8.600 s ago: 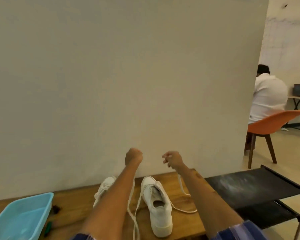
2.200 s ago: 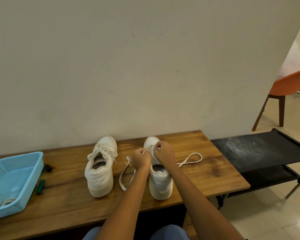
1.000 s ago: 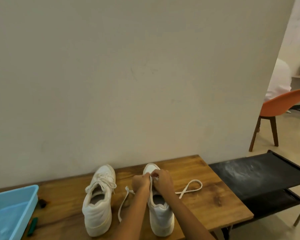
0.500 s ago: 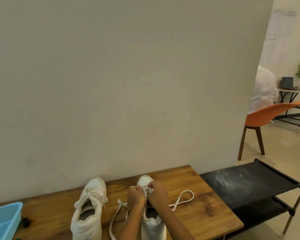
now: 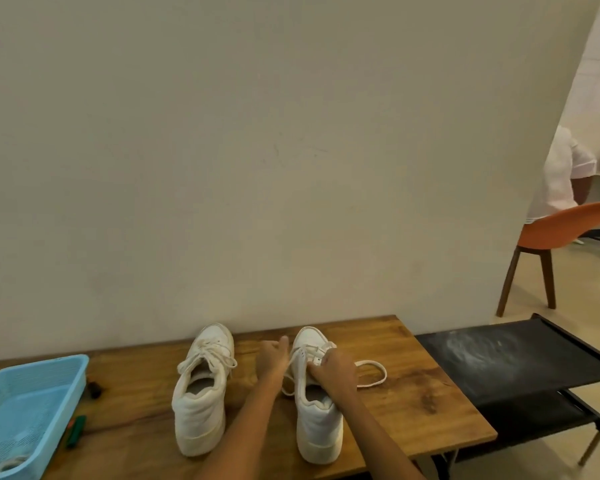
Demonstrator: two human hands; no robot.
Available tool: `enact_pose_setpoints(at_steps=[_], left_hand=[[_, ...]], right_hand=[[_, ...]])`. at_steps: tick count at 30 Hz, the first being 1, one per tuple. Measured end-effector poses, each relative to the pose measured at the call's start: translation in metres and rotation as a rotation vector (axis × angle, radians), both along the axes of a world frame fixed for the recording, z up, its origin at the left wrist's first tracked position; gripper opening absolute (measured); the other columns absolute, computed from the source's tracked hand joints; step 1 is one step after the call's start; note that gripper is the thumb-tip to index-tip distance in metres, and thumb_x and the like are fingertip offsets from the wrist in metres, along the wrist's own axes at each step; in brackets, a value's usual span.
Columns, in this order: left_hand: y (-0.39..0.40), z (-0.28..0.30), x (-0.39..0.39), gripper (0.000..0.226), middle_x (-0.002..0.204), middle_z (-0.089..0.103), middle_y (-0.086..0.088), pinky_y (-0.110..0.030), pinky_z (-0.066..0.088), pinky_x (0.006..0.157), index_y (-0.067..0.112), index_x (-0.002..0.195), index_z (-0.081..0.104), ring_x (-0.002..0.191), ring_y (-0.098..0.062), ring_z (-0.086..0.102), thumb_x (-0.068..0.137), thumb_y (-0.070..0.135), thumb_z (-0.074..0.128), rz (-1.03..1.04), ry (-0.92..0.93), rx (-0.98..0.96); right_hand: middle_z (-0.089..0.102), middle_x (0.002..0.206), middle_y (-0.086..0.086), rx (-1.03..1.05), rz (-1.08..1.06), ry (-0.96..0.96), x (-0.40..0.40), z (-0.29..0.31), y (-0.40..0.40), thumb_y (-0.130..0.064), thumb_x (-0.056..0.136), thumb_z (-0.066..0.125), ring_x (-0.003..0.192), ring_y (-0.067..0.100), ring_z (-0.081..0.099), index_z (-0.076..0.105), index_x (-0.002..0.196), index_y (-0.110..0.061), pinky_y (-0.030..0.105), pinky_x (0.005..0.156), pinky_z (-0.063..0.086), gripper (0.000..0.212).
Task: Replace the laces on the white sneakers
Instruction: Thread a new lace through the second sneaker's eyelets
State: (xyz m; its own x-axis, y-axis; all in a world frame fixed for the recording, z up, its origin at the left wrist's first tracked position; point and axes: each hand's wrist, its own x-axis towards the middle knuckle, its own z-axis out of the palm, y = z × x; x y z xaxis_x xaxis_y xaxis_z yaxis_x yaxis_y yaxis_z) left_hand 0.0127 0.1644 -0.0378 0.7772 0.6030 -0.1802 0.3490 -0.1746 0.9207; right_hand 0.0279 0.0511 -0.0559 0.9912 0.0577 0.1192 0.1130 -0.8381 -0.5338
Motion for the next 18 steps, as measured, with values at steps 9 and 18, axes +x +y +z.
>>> enact_pose_setpoints(at_steps=[9, 18], left_hand=[[-0.007, 0.031, 0.002, 0.027, 0.077, 0.054, -0.009, -0.027, 0.044, 0.06, 0.008, 0.086, 0.052, 0.058, -0.017, 0.052, 0.102, 0.019, 0.032, 0.176, -0.331, -0.679], [0.009, 0.006, -0.004, 0.037, 0.096, 0.066, -0.01, -0.028, 0.041, 0.07, 0.01, 0.098, 0.064, 0.083, -0.02, 0.059, 0.091, 0.045, 0.055, -0.344, 0.238, 0.415]], right_hand=[[0.038, 0.055, -0.007, 0.027, 0.047, 0.015, -0.004, 0.004, -0.003, -0.039, 0.083, 0.061, 0.048, 0.005, 0.035, 0.036, 0.055, -0.021, 0.015, 0.041, 0.023, 0.042], [0.037, 0.056, -0.008, 0.044, 0.041, 0.042, -0.005, 0.003, 0.0, -0.045, 0.079, 0.062, 0.049, 0.004, 0.032, 0.034, 0.056, -0.024, 0.016, 0.042, 0.024, 0.042]])
